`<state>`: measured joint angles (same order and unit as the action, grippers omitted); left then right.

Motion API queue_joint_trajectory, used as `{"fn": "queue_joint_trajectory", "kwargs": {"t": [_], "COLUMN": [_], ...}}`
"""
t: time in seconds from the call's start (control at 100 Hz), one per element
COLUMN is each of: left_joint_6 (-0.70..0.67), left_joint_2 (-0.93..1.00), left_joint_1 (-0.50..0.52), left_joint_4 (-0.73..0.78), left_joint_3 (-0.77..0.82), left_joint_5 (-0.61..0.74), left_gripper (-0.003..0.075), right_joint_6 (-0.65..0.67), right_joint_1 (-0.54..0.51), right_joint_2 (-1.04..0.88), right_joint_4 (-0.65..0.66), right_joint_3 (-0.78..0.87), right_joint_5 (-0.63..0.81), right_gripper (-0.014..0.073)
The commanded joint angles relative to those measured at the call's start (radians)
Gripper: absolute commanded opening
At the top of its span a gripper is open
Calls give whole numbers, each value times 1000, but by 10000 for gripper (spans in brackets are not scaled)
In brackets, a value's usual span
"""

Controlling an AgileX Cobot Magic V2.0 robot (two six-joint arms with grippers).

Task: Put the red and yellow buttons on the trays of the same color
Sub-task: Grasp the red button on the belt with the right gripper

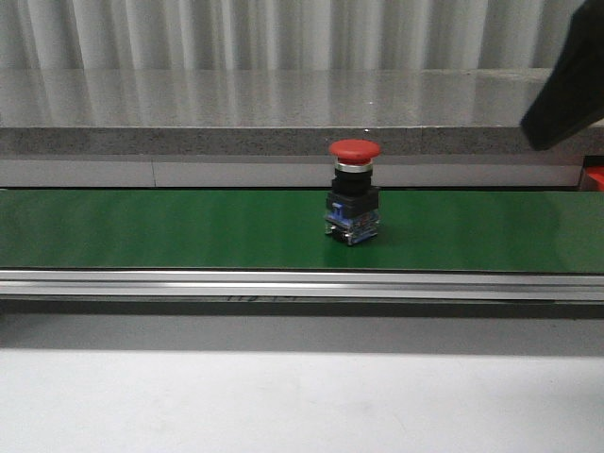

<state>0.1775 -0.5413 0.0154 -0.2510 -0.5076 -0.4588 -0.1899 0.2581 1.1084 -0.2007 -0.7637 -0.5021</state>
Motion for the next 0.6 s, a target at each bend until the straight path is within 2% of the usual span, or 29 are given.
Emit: {"fn": "queue_joint_trajectory", "kwargs": {"t": [0.0, 0.3, 0.59], "left_joint_6": [3, 3, 3], "left_joint_2": [-1, -1, -1], "left_joint_1": [-6, -6, -6], "left_joint_4": [-18, -18, -18], "left_joint_3": [-25, -25, -25], "left_joint_5": [74, 74, 74], "left_gripper": [-20, -20, -20], "right_joint_6": [-35, -37, -37], "right_joint_1": [40, 119, 147], "right_joint_2": [70, 292, 415], "right_joint_4": [-9, -9, -9], "right_joint_3": [-87, -297, -392], "right_joint_5": [61, -16, -64], "right_gripper": [654, 654, 638]}}
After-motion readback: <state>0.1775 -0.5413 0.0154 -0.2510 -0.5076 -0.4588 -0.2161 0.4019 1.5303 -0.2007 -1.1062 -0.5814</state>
